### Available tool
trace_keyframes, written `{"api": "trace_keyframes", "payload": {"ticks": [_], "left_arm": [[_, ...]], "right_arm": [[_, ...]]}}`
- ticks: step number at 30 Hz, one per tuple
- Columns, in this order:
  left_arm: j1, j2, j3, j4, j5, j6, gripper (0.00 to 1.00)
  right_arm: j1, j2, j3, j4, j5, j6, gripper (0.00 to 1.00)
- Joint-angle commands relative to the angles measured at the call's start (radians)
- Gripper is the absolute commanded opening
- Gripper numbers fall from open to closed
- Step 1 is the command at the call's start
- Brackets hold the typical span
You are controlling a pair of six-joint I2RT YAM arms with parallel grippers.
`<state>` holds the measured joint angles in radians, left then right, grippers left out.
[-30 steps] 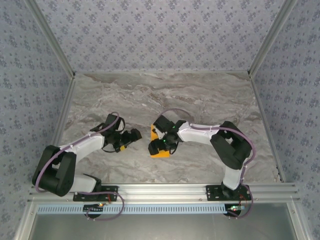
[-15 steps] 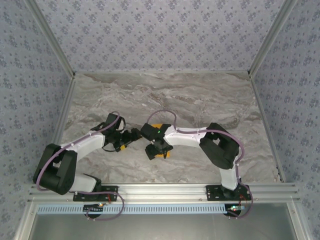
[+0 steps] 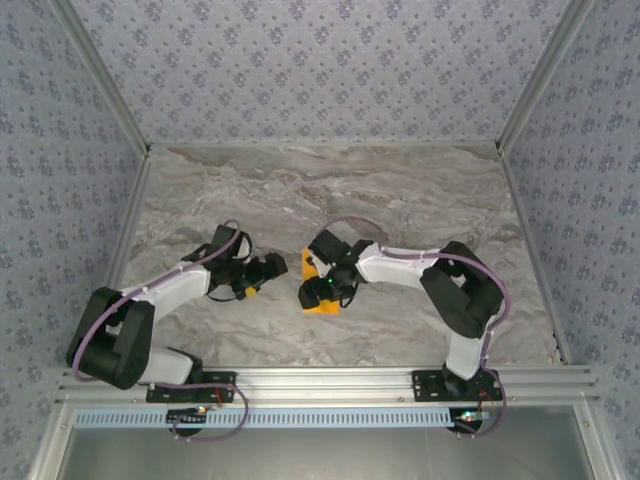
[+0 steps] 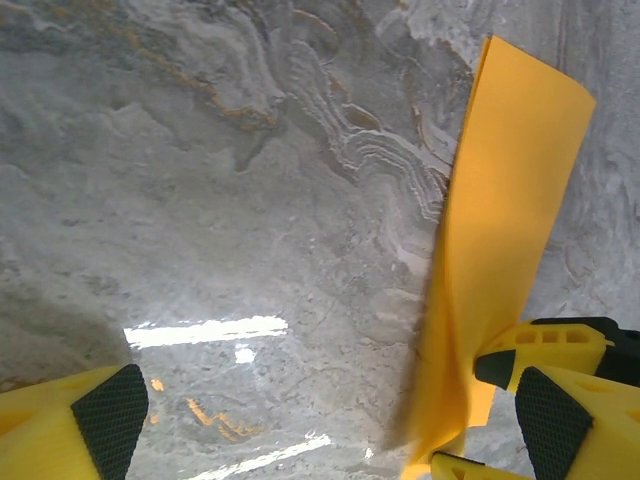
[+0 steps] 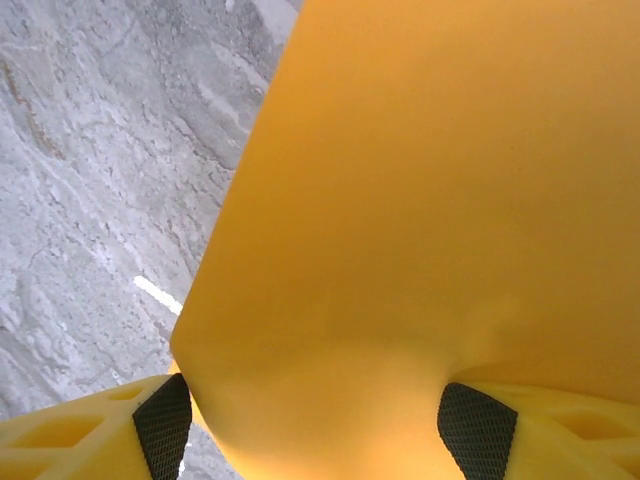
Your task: Fold a paper plane with a square sheet of paper (pick it up from the middle)
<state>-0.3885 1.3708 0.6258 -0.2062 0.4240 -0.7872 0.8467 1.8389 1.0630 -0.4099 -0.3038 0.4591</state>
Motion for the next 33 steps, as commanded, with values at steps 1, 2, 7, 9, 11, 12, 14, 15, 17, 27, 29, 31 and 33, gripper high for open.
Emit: {"api": "trace_keyframes", "payload": {"ticks": [1,2,7,9,11,12,14,15,17,27,29,31,33], "left_arm": [[-0.006,0.007,0.005,0.022,0.025,-0.001,0.97],[-0.007,0.008,0.005,0.022,0.025,-0.001,0.97],[-0.009,0.009,0.005,0.019,0.024,0.001,0.97],[-0.010,0.008,0.006,0.020,0.024,0.003,0.97],[-0.010,0.009,0.004,0.019,0.023,0.003,0.97],[-0.010,0.009,0.005,0.019,0.022,0.003,0.97],[-0.010,0.011,0.005,0.020,0.020,0.003,0.97],[-0.009,0.013,0.005,0.021,0.021,0.003,0.97],[-0.010,0.014,0.005,0.023,0.021,0.002,0.97],[-0.009,0.020,0.006,0.023,0.021,0.004,0.97],[-0.009,0.020,0.006,0.022,0.021,0.004,0.97],[-0.009,0.020,0.006,0.022,0.022,0.003,0.97],[-0.010,0.020,0.005,0.024,0.026,0.004,0.97]], "right_arm": [[-0.013,0.180,-0.114,-0.049,0.065,0.007,0.76],[-0.014,0.185,-0.112,-0.051,0.066,0.018,0.76],[-0.006,0.203,-0.103,-0.063,0.100,0.044,0.73],[-0.001,0.207,-0.094,-0.084,0.136,0.044,0.72],[0.022,0.207,-0.078,-0.104,0.178,0.028,0.73],[0.041,0.210,-0.066,-0.117,0.200,0.020,0.74],[0.081,0.226,-0.029,-0.153,0.249,0.000,0.79],[0.097,0.239,-0.012,-0.170,0.263,-0.004,0.81],[0.125,0.269,0.016,-0.187,0.287,-0.008,0.83],[0.146,0.352,0.052,-0.237,0.300,0.040,0.79],[0.132,0.336,0.024,-0.201,0.255,0.034,0.78],[0.112,0.310,-0.017,-0.135,0.200,0.030,0.78],[0.088,0.289,-0.051,-0.086,0.146,0.026,0.78]]}}
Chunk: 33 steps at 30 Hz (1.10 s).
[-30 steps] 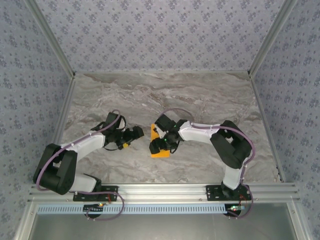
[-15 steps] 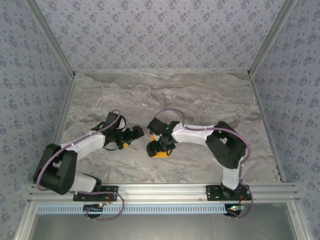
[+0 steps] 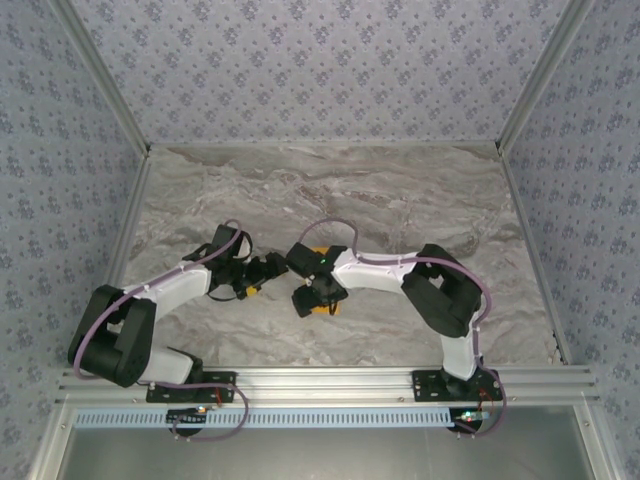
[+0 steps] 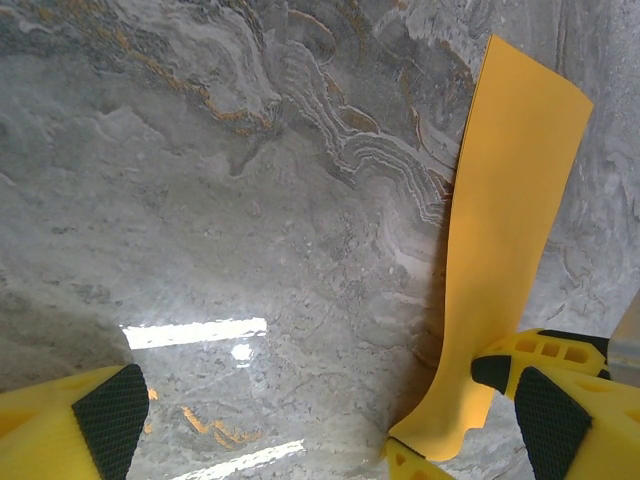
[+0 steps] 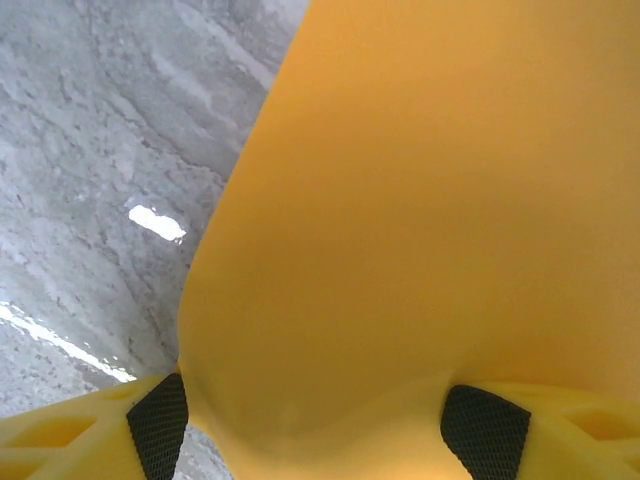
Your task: Fold a paper plane with a square sheet of paper (pick it up from the middle)
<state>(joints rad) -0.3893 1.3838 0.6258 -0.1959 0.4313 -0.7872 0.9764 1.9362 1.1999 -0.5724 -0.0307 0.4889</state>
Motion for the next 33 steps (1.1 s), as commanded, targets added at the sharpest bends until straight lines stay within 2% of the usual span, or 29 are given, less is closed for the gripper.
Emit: {"api": "trace_keyframes", "payload": {"ticks": [1,6,12,19,28,33], "left_arm": [[-0.009,0.006,0.003,0.018,0.023,0.003,0.97],[-0.010,0.006,-0.003,0.035,0.038,-0.001,0.97],[-0.010,0.007,-0.003,0.038,0.039,-0.002,0.97],[-0.011,0.012,-0.001,0.033,0.031,-0.002,0.97],[-0.010,0.012,-0.006,0.032,0.024,-0.005,0.97],[-0.011,0.009,-0.013,0.041,0.036,-0.006,0.97]], "right_arm": [[-0.053,0.182,-0.204,0.096,-0.150,-0.006,0.78],[-0.091,0.170,-0.224,0.109,-0.181,-0.010,0.79],[-0.083,0.198,-0.183,0.034,-0.093,-0.001,0.77],[-0.012,0.264,-0.092,-0.074,0.025,0.001,0.79],[-0.011,0.290,-0.101,-0.067,0.047,0.036,0.59],[-0.042,0.247,-0.164,0.032,-0.050,0.022,0.59]]}}
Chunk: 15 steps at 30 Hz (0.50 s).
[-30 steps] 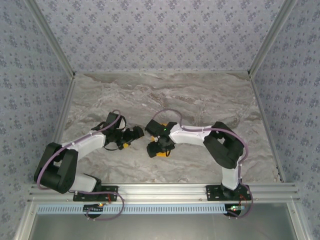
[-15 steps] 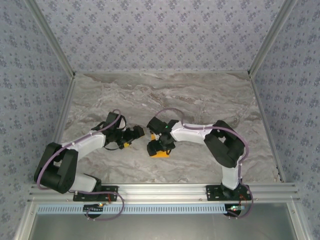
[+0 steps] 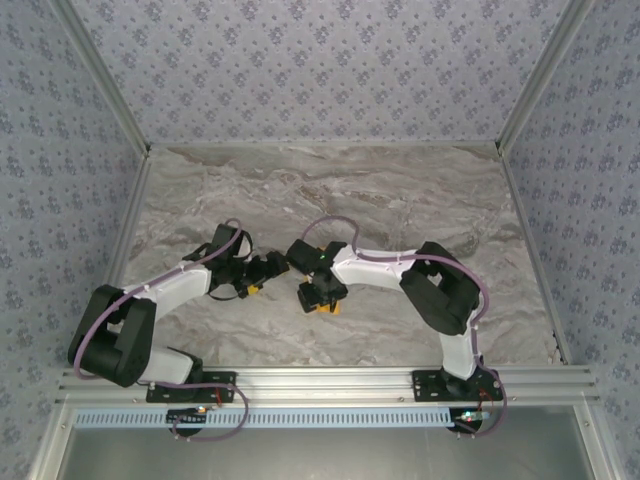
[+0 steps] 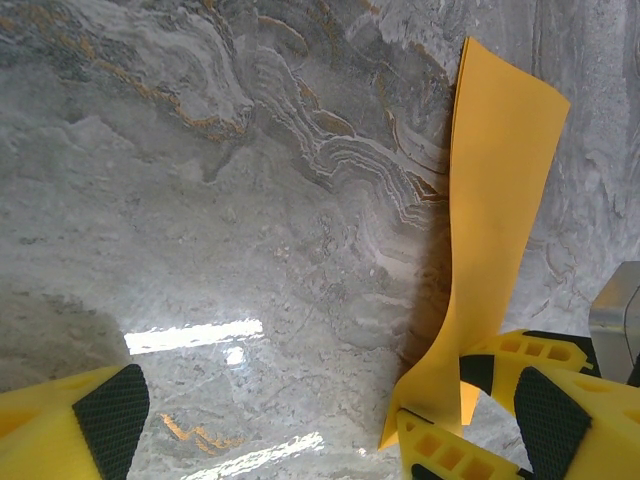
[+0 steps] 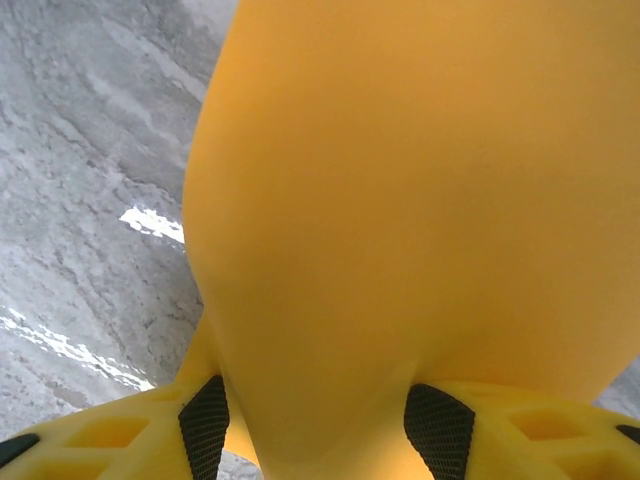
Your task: Fold a paper plane with a square sheet of paper (pick it up from the middle)
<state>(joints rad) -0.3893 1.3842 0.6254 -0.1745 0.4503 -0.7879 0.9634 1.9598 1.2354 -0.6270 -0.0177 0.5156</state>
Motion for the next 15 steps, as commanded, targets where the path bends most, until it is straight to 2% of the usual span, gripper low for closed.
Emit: {"api": "trace_keyframes", "payload": {"ticks": [1,7,15], "left_arm": [[-0.010,0.008,-0.016,0.024,0.023,-0.008,0.97],[-0.010,0.008,-0.050,0.087,0.078,-0.040,0.95],[-0.022,0.017,-0.103,0.213,0.148,-0.095,0.88]], "right_arm": [[-0.039,0.211,-0.214,0.112,-0.094,-0.011,0.59],[-0.108,0.168,-0.291,0.225,-0.227,-0.020,0.60],[-0.143,0.175,-0.313,0.231,-0.232,-0.014,0.56]]}}
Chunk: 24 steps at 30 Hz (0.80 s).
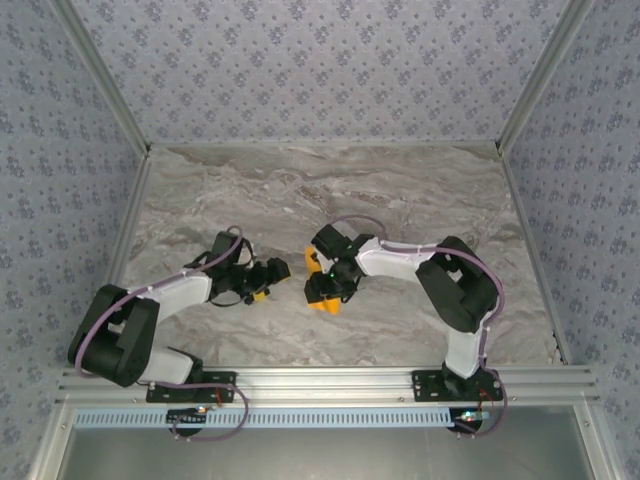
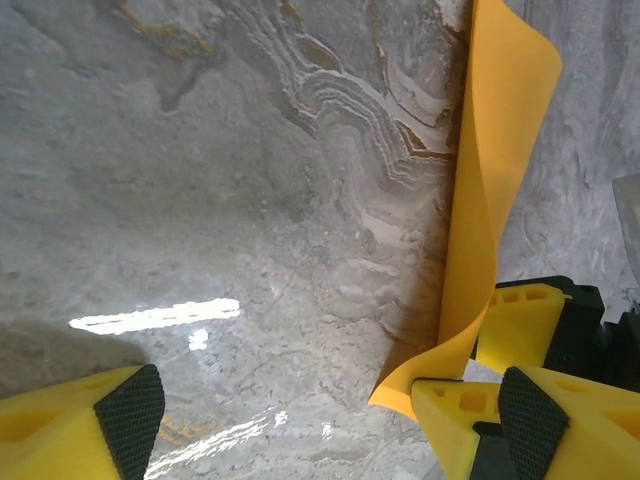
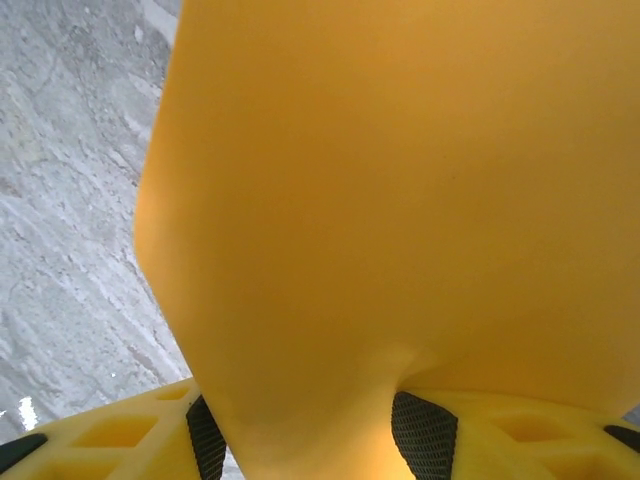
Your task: Fold a paper plane with a square sheet of paper (pick it up from the middle)
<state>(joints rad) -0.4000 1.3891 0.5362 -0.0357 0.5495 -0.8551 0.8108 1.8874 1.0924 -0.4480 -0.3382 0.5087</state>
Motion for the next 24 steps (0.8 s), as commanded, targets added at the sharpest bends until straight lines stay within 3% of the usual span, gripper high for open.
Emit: {"api": "trace_keyframes", "payload": {"ticks": [1,11,24], "left_arm": [[-0.013,0.014,-0.019,0.085,0.054,-0.034,0.87],[-0.030,0.045,-0.050,0.199,0.120,-0.084,0.83],[-0.030,0.058,-0.045,0.220,0.124,-0.094,0.84]], "right_arm": [[0.008,0.249,-0.173,0.056,0.085,-0.004,0.56],[-0.022,0.246,-0.212,0.117,0.016,0.004,0.60],[-0.030,0.240,-0.218,0.098,0.036,-0.006,0.64]]}}
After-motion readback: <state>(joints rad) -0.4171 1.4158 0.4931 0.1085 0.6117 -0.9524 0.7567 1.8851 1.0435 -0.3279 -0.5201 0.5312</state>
